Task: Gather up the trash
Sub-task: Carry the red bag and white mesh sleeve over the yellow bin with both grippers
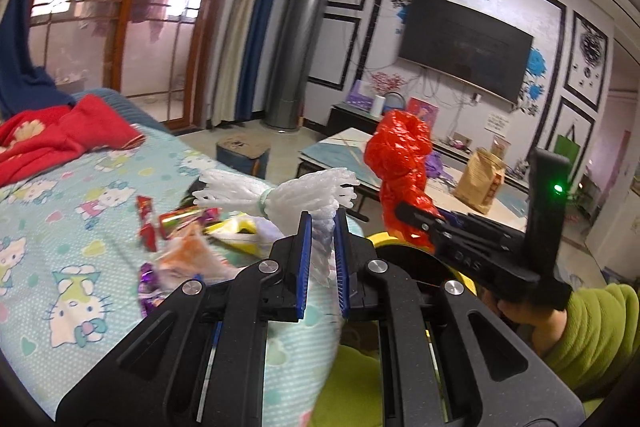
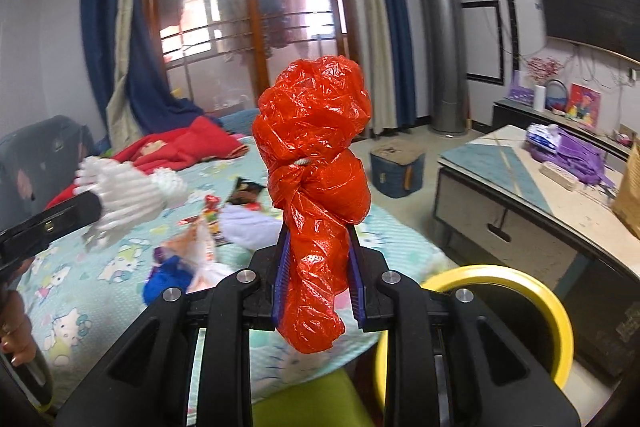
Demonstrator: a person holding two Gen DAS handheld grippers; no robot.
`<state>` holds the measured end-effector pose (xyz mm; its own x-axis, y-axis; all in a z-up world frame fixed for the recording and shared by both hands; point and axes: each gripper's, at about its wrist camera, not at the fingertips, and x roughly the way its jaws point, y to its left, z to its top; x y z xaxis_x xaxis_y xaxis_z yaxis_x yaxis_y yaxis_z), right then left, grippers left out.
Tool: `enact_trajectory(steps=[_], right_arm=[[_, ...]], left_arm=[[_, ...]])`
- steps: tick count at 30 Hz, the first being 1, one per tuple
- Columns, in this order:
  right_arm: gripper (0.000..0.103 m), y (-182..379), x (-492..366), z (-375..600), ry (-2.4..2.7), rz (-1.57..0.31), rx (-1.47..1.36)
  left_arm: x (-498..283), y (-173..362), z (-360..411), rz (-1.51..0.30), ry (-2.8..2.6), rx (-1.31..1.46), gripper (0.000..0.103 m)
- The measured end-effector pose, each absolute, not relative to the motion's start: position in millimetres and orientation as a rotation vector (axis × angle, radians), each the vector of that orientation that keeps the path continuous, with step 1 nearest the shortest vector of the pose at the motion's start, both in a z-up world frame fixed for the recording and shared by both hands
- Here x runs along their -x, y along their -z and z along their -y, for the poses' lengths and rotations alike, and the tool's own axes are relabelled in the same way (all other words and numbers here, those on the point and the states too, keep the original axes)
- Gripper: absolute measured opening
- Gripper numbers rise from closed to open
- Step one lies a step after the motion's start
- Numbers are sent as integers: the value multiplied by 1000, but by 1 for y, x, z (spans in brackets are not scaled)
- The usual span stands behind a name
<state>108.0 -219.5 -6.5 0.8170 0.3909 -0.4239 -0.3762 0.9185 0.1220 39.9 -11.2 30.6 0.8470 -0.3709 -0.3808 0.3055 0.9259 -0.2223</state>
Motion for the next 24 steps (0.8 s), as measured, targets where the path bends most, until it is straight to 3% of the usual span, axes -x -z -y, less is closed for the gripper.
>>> enact_trajectory(steps=[24], right_arm=[[24,39,-133,323,-122,-537,-113]], left_arm=[[-53,-1,109,-501,695,54,7]])
